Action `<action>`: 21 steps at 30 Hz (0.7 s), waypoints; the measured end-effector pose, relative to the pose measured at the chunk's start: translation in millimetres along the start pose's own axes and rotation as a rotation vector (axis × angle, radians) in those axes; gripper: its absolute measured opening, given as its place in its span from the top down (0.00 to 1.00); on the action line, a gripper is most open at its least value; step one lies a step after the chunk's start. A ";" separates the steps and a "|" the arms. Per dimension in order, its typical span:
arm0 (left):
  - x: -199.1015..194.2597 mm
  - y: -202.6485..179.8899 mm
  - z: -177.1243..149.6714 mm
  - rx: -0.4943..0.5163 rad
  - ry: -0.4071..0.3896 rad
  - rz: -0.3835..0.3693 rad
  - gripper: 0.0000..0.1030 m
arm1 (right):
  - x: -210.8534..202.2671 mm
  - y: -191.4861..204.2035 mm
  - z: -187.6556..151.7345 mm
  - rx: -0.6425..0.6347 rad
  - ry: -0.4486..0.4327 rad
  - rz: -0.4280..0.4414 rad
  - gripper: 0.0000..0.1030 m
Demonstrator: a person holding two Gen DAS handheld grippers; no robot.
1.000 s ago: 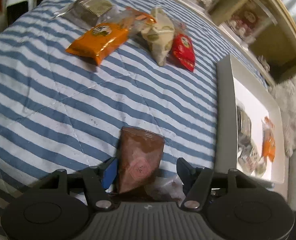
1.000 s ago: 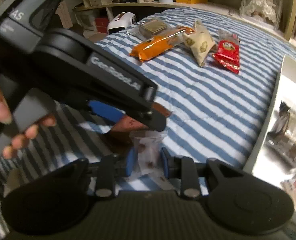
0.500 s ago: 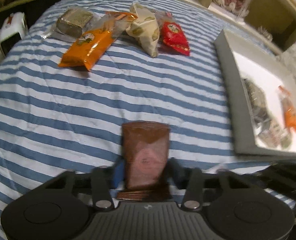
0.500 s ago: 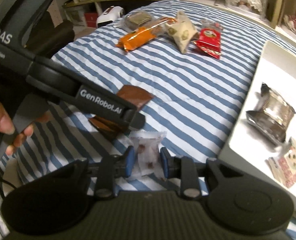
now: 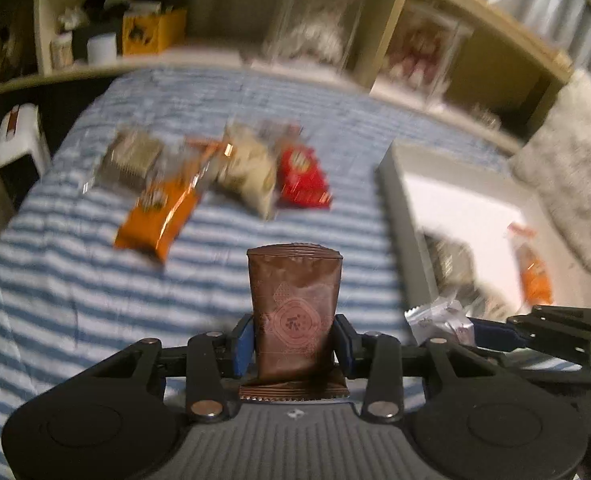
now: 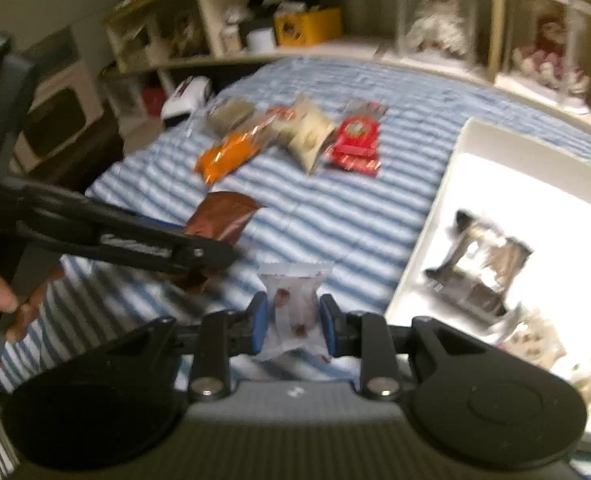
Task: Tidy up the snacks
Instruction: 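Carry the brown packet and clear candy packet into the tray and release both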
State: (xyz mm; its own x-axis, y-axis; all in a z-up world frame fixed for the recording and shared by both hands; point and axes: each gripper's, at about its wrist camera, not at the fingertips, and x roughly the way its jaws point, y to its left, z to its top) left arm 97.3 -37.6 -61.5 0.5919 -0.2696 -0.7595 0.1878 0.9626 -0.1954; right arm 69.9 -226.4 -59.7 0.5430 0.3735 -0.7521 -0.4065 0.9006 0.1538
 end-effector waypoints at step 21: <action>-8.1 -110.6 40.4 0.147 -0.095 -0.223 0.59 | -110.3 -113.0 4.5 0.176 -0.225 -0.194 0.68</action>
State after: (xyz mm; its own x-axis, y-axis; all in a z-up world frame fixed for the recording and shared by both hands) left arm 103.4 -143.0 -8.6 0.5930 -0.4825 -0.6446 0.4291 0.8668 -0.2541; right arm 59.2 -368.4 8.7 0.7541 0.2139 -0.6209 -0.1575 0.9768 0.1452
